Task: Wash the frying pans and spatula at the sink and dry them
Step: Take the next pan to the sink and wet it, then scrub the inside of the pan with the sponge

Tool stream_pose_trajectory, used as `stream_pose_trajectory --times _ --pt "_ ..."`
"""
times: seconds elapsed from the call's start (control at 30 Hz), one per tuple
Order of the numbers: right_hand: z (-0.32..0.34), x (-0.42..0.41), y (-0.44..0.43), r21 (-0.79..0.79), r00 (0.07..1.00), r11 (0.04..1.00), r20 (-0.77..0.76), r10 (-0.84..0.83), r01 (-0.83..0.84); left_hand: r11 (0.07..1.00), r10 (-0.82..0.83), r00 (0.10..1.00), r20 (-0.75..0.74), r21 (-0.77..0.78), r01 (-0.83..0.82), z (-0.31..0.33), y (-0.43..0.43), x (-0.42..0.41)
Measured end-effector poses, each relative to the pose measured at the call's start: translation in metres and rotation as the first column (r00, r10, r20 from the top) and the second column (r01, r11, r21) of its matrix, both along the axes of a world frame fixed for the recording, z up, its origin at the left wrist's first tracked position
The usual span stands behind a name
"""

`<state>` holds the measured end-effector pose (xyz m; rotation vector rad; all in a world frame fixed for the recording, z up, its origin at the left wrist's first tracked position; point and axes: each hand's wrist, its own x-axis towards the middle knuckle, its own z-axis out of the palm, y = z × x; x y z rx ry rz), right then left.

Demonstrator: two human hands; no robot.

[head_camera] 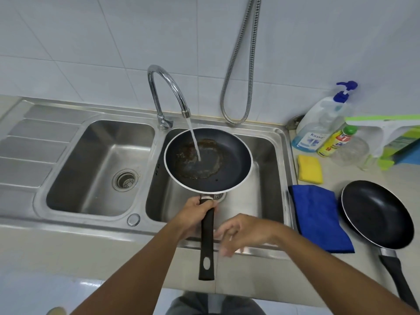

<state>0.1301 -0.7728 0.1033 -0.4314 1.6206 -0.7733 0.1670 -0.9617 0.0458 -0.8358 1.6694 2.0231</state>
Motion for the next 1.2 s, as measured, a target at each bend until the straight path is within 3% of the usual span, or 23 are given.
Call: stream_pose_trajectory --times 0.07,0.13,0.23,0.3,0.37,0.47,0.57,0.7,0.77,0.83,0.9,0.93,1.0,1.07,1.13,1.2 --pt "-0.004 -0.026 0.022 0.103 0.992 0.994 -0.126 -0.015 0.028 1.000 -0.016 1.000 -0.015 0.019 0.016 0.003 -0.003 0.003" --pt "-0.018 -0.056 0.043 0.119 0.897 0.953 -0.386 -0.215 0.280 0.993 0.008 1.000 -0.005 0.118 -0.007 0.005 -0.003 0.006" --pt "-0.035 -0.100 0.073 -0.039 0.491 0.790 -0.764 -0.419 0.612 0.974 0.046 0.997 0.058 0.218 -0.057 0.011 -0.005 0.007" --pt "-0.044 -0.127 0.094 -0.066 0.311 0.713 -0.869 -0.386 0.698 0.958 0.110 0.992 0.058 0.261 -0.121 0.009 -0.007 0.005" --pt "-0.051 -0.147 0.110 0.024 0.293 0.674 -0.911 -0.289 0.738 0.929 0.168 0.984 0.057 0.324 -0.177 0.003 -0.008 0.003" --pt "-0.062 -0.166 0.125 0.235 0.426 0.610 -0.885 -0.187 0.756 0.920 0.171 0.982 0.081 0.342 -0.189 -0.003 -0.010 0.004" --pt "-0.069 -0.176 0.131 0.310 0.514 0.613 -0.837 -0.187 0.727 0.938 0.130 0.987 0.098 0.311 -0.154 -0.003 -0.014 0.000" --pt "-0.074 -0.174 0.131 0.241 0.388 0.592 -0.912 -0.133 0.769 0.981 0.046 0.996 0.073 0.182 -0.058 -0.002 -0.017 -0.004" --pt "-0.070 -0.171 0.122 0.175 0.250 0.605 -0.967 -0.042 0.777 0.989 0.021 0.998 0.062 0.143 -0.029 -0.002 -0.017 -0.006" --pt "-0.065 -0.167 0.109 0.019 0.045 0.714 -0.999 -0.018 0.700 0.993 0.004 0.998 0.060 0.119 -0.011 -0.002 -0.019 -0.009" --pt "-0.059 -0.164 0.089 -0.207 -0.119 0.830 -0.978 -0.170 0.518 0.994 -0.011 0.998 0.058 0.111 0.005 -0.003 -0.023 -0.012" --pt "-0.054 -0.165 0.076 -0.308 -0.148 0.855 -0.951 -0.271 0.418 0.994 -0.016 0.998 0.057 0.107 0.010 -0.003 -0.025 -0.013" --pt "-0.043 -0.174 0.042 -0.413 -0.114 0.872 -0.911 -0.397 0.262 0.995 -0.023 0.999 0.049 0.094 0.018 -0.002 -0.027 -0.013" --pt "-0.030 -0.191 0.003 -0.397 -0.064 0.906 -0.918 -0.392 0.143 0.997 -0.034 0.999 0.028 0.072 0.032 -0.002 -0.029 -0.012" --pt "-0.020 -0.211 -0.037 -0.285 -0.023 0.958 -0.958 -0.285 0.003 0.997 -0.048 0.999 0.010 0.062 0.047 -0.004 -0.032 -0.012" --pt "-0.015 -0.236 -0.076 -0.082 -0.072 0.986 -0.993 -0.093 -0.142 0.996 -0.053 0.998 0.012 0.067 0.053 -0.008 -0.035 -0.012"
